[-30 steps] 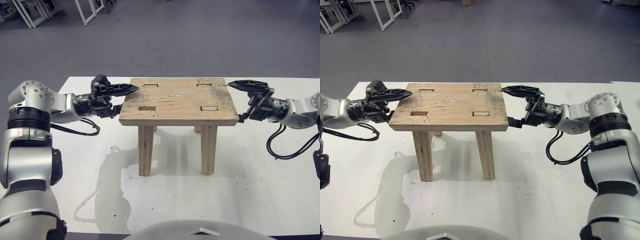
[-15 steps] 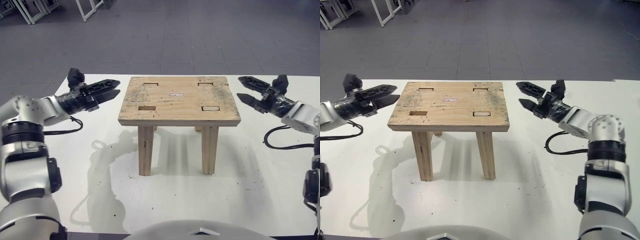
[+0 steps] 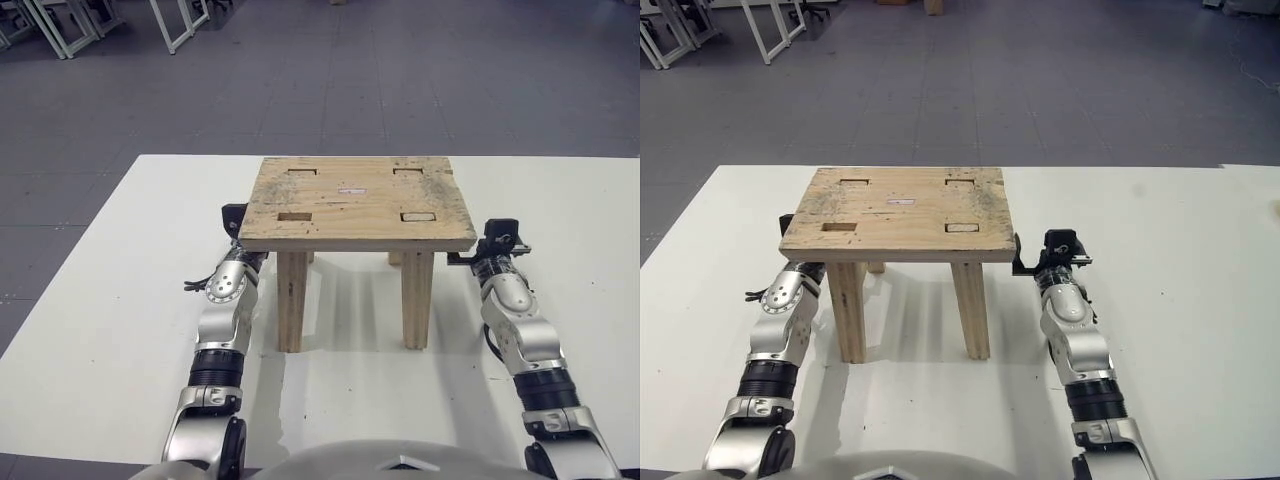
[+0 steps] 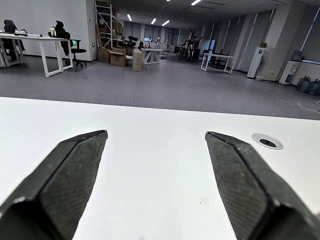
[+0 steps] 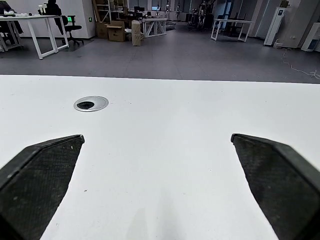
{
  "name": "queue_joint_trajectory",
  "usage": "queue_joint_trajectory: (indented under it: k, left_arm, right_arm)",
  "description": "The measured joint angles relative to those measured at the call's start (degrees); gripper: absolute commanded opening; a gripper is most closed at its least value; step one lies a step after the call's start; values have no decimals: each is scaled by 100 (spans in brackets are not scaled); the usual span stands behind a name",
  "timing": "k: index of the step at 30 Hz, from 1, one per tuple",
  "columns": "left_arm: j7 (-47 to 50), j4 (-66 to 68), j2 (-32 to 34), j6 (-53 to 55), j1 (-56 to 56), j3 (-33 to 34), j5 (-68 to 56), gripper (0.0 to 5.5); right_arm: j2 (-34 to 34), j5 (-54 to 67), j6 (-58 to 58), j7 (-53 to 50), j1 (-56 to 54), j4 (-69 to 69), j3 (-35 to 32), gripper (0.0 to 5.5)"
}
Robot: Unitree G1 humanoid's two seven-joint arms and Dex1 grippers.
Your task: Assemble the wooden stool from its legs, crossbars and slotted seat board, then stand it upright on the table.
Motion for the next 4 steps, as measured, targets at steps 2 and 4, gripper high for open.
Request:
queue_joint_trajectory:
  k: [2, 4]
  left_arm:
    - [1, -55, 0, 2, 74, 10, 41, 363]
    - [1, -90, 0, 11, 123, 16, 71, 363]
  right_arm:
    - [77, -92, 1, 83, -1, -49, -22, 549]
    - [180, -166, 2, 138, -1, -49, -44, 549]
